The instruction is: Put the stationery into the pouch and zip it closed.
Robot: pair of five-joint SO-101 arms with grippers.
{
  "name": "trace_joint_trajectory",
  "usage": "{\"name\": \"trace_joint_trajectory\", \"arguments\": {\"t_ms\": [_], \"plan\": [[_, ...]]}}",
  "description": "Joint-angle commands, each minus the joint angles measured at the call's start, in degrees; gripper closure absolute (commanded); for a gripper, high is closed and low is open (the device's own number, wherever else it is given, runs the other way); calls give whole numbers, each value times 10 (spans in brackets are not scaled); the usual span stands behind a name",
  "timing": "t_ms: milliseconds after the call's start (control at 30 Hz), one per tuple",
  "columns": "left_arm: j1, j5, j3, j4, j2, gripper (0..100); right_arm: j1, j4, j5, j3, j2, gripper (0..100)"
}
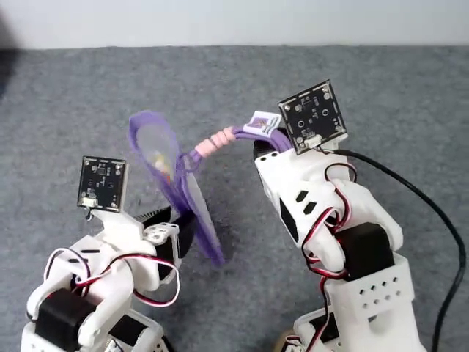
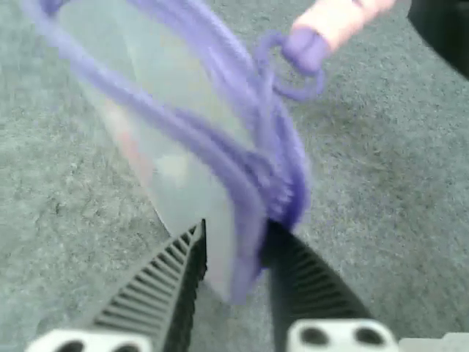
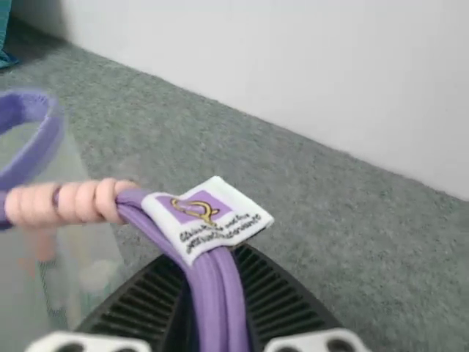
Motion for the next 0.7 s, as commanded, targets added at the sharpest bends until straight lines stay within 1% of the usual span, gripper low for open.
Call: {"name": "trace_joint_trajectory", "arguments": {"t_ms": [0, 67, 167, 267, 333, 400, 500, 567, 600, 667], "plan": [[-5, -24, 0, -28, 4, 957, 7, 24, -4, -19, -14, 991], [-5, -24, 1, -41, 4, 983, 9, 24, -4, -23, -14, 991], [-5, -24, 2, -50, 4, 987, 10, 29, -1, -22, -29, 991], [-7, -24, 6, -50, 4, 987, 8, 73, 0, -22, -56, 989], [-8, -25, 15, -50, 4, 987, 10, 124, 0, -22, -69, 976], [-6, -25, 25, -52, 4, 987, 11, 179, 0, -22, -80, 917], [-6, -25, 38, -70, 4, 987, 11, 253, 0, -22, -103, 781], [-6, -25, 40, -80, 4, 987, 11, 283, 0, -22, -123, 710], [-6, -25, 40, -84, 4, 987, 11, 295, 0, -22, -131, 695], [-6, -25, 40, -88, 4, 987, 7, 310, 0, -22, -144, 706]]}}
